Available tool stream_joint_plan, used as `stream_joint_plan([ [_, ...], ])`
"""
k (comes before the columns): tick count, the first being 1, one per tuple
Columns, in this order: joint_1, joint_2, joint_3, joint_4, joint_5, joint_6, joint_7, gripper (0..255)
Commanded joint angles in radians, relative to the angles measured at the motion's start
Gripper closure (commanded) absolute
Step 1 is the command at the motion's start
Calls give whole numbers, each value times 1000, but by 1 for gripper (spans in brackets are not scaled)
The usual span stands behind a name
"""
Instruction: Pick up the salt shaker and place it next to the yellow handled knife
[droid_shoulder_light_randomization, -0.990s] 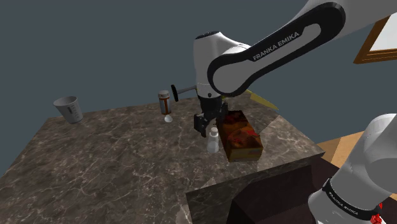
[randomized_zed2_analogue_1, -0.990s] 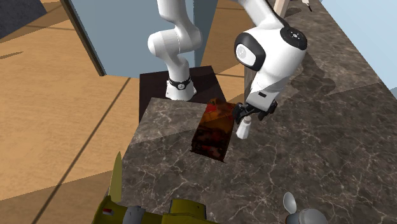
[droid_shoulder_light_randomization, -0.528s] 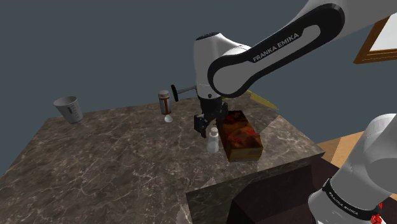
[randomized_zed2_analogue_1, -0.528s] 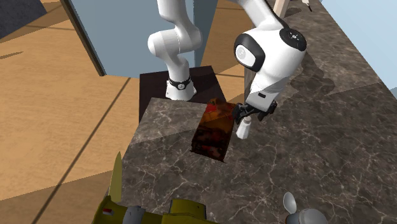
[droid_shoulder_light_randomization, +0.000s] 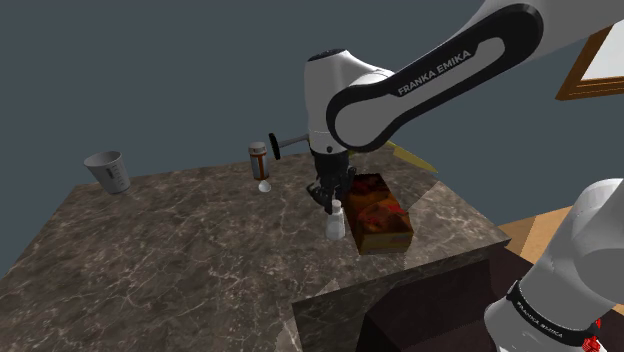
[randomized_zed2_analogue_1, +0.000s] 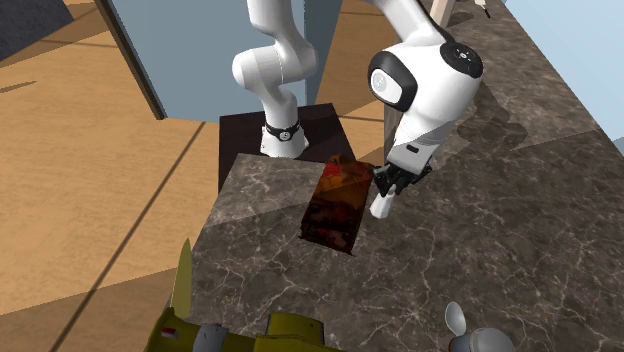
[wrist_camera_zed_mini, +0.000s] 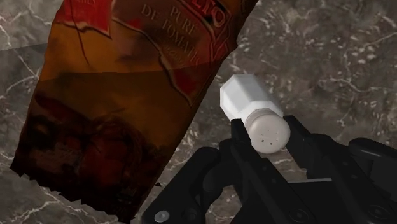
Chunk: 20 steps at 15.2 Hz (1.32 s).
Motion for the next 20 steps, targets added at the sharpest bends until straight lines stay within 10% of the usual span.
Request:
stream_joint_plan([
  [1, 0, 3, 0, -2, 0, 0, 0, 255],
  [20, 0, -97, -13, 146, 29, -244, -28, 255],
])
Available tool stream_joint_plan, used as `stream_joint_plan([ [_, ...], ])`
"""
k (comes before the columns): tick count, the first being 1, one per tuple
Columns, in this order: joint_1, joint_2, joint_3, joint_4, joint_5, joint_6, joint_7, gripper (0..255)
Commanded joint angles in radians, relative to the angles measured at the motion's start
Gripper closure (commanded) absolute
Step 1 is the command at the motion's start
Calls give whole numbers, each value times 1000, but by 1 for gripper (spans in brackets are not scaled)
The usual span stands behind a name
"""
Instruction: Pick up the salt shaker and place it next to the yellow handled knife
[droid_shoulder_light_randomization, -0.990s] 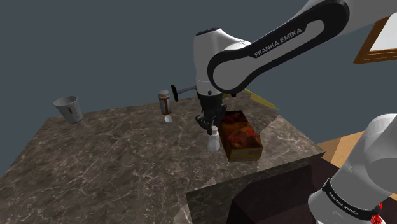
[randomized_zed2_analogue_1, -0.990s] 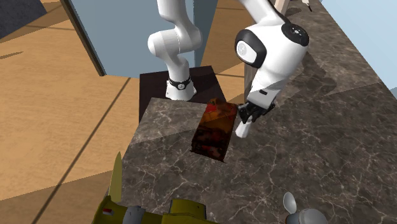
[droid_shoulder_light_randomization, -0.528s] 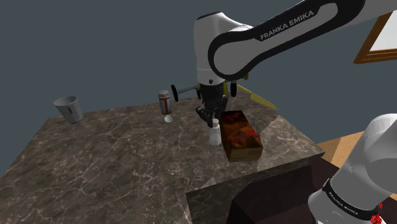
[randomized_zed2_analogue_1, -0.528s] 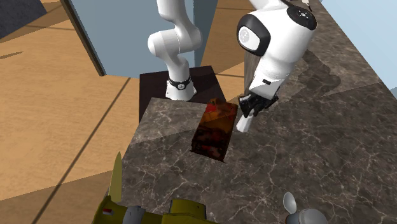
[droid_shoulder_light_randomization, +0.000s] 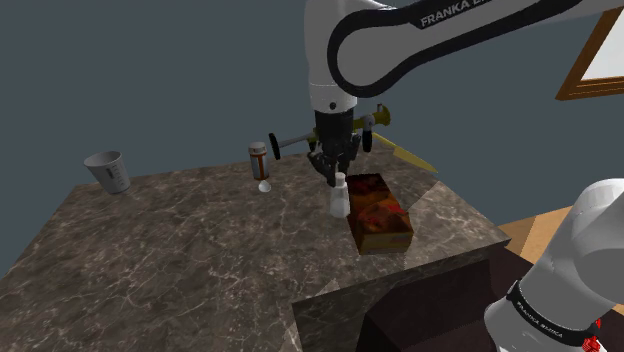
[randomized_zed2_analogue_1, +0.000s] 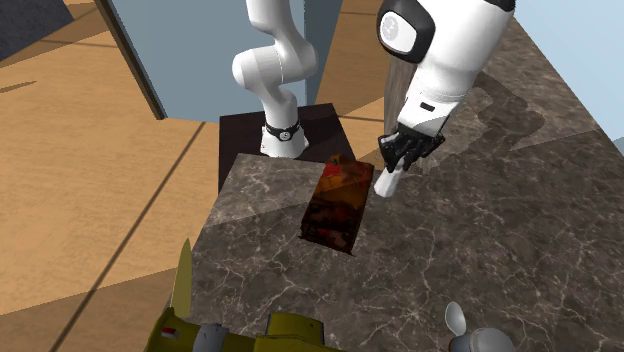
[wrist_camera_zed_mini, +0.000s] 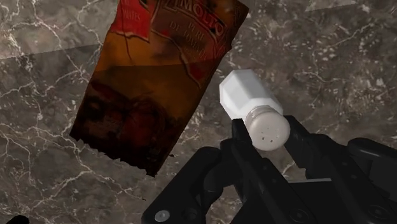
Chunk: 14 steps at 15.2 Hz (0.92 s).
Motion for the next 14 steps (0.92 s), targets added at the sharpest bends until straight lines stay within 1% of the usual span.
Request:
stream_joint_plan([
  [1, -1, -4, -2, 25, 0, -30, -2, 255],
  [14, -4, -27, -10, 178, 3, -204, -10, 255],
])
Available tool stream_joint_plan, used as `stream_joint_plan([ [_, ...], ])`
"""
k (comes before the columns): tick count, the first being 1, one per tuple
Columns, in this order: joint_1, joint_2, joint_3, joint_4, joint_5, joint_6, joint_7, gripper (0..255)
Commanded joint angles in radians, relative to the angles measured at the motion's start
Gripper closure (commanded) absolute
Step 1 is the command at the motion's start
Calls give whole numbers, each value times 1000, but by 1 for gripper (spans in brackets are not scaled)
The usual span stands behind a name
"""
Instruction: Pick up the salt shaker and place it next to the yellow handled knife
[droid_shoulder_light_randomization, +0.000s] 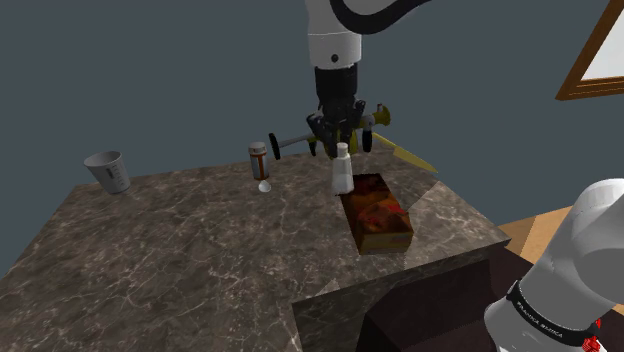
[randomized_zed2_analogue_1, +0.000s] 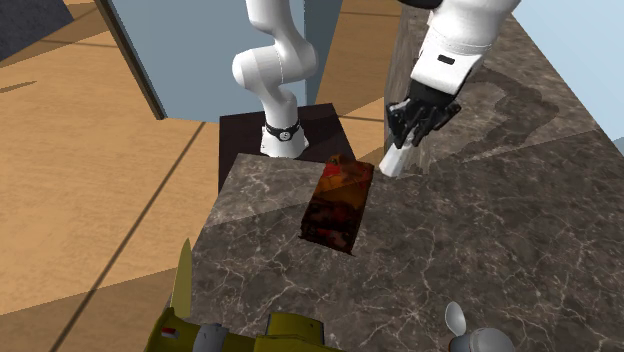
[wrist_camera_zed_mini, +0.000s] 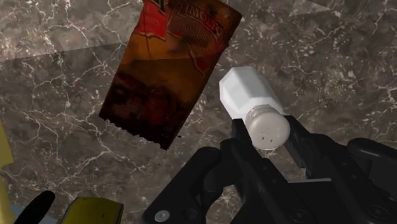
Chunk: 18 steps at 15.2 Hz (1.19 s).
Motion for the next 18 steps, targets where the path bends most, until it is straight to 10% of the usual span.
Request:
stream_joint_plan([
  [1, 0, -3, -1, 23, 1, -26, -1, 255],
  [18, -141, -149, -247, -117, -77, -23, -370, 255],
])
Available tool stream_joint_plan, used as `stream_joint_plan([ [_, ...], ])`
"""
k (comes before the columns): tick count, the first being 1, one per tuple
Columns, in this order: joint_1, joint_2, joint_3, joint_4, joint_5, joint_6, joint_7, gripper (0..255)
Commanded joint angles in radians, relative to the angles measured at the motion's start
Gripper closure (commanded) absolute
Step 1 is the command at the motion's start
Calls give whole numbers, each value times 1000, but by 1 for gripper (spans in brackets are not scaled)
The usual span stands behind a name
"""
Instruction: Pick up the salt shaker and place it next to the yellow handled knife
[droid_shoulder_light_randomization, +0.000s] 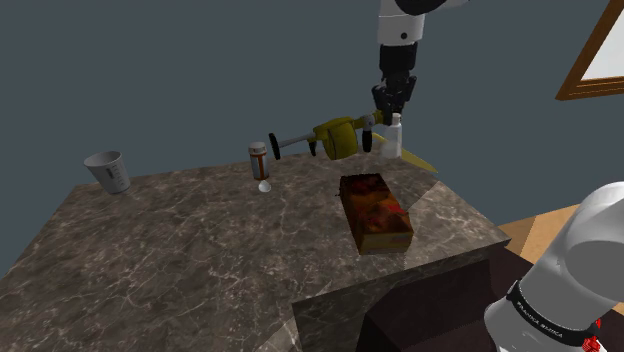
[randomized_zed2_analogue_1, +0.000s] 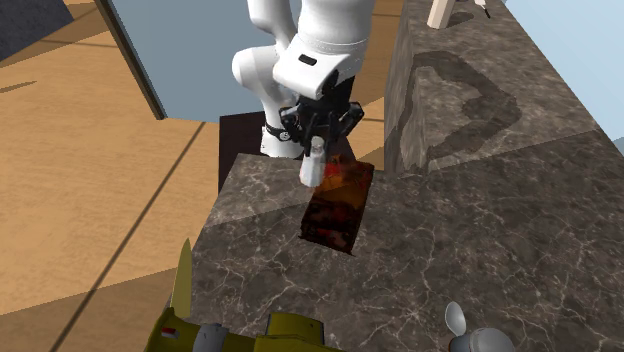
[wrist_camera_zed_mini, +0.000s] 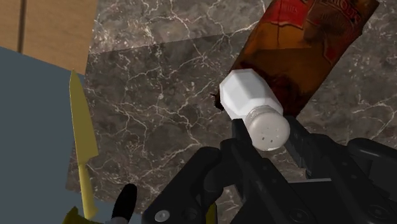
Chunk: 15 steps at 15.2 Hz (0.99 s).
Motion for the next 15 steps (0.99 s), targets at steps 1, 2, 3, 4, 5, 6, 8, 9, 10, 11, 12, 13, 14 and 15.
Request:
stream_joint_plan([
  [1, -19, -12, -32, -24, -15, 14, -47, 255],
  [2, -29, -12, -49, -24, -22, 16, -71, 255],
  [3, -38, -11, -66, -23, -30, 18, -95, 255],
  [4, -48, -8, -82, -22, -38, 20, -119, 255],
  [5, -58, -5, -99, -19, -46, 23, -143, 255],
  [6, -68, -1, -115, -15, -53, 25, -167, 255],
  [8, -87, 11, -148, -4, -67, 30, -215, 255],
  [9, -97, 18, -165, 4, -73, 33, -239, 255],
  [10, -106, 27, -181, 12, -79, 35, -263, 255],
  [11, -115, 36, -198, 21, -85, 38, -287, 255],
  [12, -124, 47, -214, 32, -90, 40, -311, 255],
  [13, -133, 59, -230, 44, -94, 43, -335, 255],
  [14, -143, 71, -246, 56, -98, 46, -359, 255],
  [15, -152, 85, -262, 70, -101, 48, -383, 255],
])
